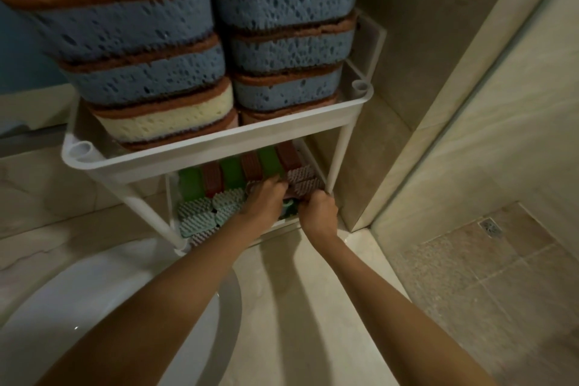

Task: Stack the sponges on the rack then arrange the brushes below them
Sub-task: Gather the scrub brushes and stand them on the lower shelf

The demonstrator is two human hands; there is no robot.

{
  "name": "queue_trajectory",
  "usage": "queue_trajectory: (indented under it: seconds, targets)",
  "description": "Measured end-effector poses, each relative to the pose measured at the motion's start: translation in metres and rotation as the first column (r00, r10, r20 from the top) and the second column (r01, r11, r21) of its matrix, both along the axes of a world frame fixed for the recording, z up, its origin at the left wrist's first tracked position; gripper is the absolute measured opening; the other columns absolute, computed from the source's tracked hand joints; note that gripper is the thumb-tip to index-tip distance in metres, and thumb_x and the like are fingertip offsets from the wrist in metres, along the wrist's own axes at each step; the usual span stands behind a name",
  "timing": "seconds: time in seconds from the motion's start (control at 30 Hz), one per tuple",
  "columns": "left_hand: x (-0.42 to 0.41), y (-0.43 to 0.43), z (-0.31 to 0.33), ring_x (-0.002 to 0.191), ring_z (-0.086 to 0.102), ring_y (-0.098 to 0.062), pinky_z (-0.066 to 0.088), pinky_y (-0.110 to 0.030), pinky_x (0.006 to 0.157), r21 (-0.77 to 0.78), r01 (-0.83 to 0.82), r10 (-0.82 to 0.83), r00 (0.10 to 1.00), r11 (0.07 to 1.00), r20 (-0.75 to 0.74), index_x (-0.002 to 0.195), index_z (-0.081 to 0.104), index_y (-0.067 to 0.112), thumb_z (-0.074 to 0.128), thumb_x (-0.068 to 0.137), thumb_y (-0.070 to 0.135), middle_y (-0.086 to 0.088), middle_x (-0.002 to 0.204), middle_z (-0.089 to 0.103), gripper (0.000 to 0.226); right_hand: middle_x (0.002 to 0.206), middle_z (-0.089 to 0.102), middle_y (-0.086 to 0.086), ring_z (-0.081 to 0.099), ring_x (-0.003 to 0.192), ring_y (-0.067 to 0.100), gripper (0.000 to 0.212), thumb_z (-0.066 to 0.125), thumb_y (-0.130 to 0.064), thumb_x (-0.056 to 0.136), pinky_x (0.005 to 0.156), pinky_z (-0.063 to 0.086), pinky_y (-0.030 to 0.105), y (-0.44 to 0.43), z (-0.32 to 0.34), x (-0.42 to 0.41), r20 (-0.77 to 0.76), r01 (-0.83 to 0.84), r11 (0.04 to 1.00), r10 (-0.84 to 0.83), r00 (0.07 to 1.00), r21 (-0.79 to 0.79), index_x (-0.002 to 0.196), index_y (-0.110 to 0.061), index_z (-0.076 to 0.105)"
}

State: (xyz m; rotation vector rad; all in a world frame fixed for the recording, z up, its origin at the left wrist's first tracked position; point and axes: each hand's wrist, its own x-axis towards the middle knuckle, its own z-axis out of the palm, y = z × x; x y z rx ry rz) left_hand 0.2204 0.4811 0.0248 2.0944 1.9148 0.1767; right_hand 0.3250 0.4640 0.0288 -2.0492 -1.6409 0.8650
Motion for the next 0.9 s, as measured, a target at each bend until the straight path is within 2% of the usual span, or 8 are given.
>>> queue_trajectory:
  seconds: [0.17,0.3,0.4,0.5,0.57,0.7,0.8,0.9]
  targets:
    - [-0.008,-0.005,-0.006,0.118,0.052,-0.032,0.040,-0.036,0.103,0.054,0.043,-0.042,0.999,0.998,-0.011,0.120,0.060,0.006,0.049,0.089,0.000,-0.013,0.130,0.054,0.034,0.114,0.059,0.023,0.056,0.107,0.040,0.026,0.039,0.000,0.093,0.086,0.048,0.045,-0.001,0.005,-0.006,0.113,-0.089,0.993,0.080,0.990,0.073,0.116,0.002,0.051]
    - [-0.016,-0.010,-0.012,0.116,0.053,-0.035,0.042,-0.041,0.103,0.098,0.021,-0.026,0.998,0.995,0.054,0.118,0.063,0.002,0.050,0.088,-0.002,-0.017,0.126,0.056,0.033,0.116,0.059,0.021,0.059,0.107,0.038,0.026,0.040,-0.001,0.093,0.086,0.049,0.043,0.002,0.004,-0.006,0.186,-0.148,0.988,0.139,0.973,0.033,0.115,0.001,0.055]
    - [-0.026,-0.015,-0.011,0.102,0.060,-0.039,0.053,-0.043,0.087,0.222,-0.045,0.033,0.998,0.974,0.059,0.109,0.068,0.002,0.058,0.084,0.002,-0.020,0.116,0.061,0.026,0.116,0.060,0.020,0.060,0.107,0.036,0.025,0.042,-0.003,0.094,0.087,0.049,0.041,0.005,0.004,-0.003,0.218,-0.183,0.983,0.177,0.960,0.011,0.114,0.001,0.057]
    - [-0.035,-0.017,-0.008,0.082,0.066,-0.039,0.057,-0.040,0.068,0.268,0.003,-0.009,1.000,0.964,0.025,0.098,0.074,0.007,0.071,0.076,0.014,-0.020,0.099,0.068,0.023,0.113,0.062,0.017,0.061,0.105,0.033,0.022,0.044,-0.005,0.094,0.087,0.051,0.039,0.008,0.004,-0.001,0.235,-0.201,0.979,0.192,0.953,0.016,0.111,-0.001,0.057]
    - [-0.039,-0.016,-0.009,0.086,0.066,-0.037,0.057,-0.040,0.072,0.241,0.023,-0.027,1.000,0.970,0.016,0.106,0.072,0.011,0.071,0.077,0.013,-0.019,0.100,0.069,0.029,0.113,0.062,0.016,0.062,0.103,0.031,0.020,0.046,-0.006,0.094,0.085,0.051,0.037,0.009,0.004,-0.001,0.252,-0.211,0.977,0.200,0.947,0.017,0.110,-0.001,0.058]
    - [-0.041,-0.011,-0.008,0.094,0.065,-0.038,0.055,-0.041,0.081,0.192,0.038,-0.045,0.998,0.981,0.032,0.114,0.067,0.006,0.064,0.078,-0.001,-0.022,0.106,0.068,0.036,0.116,0.060,0.016,0.062,0.105,0.032,0.021,0.046,-0.005,0.094,0.088,0.051,0.039,0.007,0.001,-0.001,0.273,-0.227,0.973,0.210,0.939,0.033,0.113,-0.003,0.054]
    - [-0.046,-0.005,-0.009,0.110,0.060,-0.033,0.050,-0.039,0.093,0.142,0.034,-0.039,0.999,0.989,0.034,0.128,0.056,0.010,0.057,0.084,-0.001,-0.018,0.123,0.062,0.045,0.120,0.057,0.016,0.061,0.107,0.033,0.024,0.045,-0.008,0.095,0.088,0.051,0.041,0.005,-0.001,-0.003,0.282,-0.236,0.971,0.213,0.935,0.049,0.119,-0.005,0.047]
    - [-0.048,-0.002,-0.010,0.115,0.058,-0.030,0.048,-0.038,0.097,0.086,0.033,-0.035,0.999,0.996,0.029,0.131,0.054,0.010,0.056,0.087,0.003,-0.015,0.128,0.059,0.045,0.117,0.059,0.014,0.062,0.104,0.030,0.021,0.046,-0.010,0.095,0.088,0.051,0.038,0.007,0.000,-0.001,0.289,-0.243,0.970,0.224,0.931,0.031,0.115,-0.005,0.051]
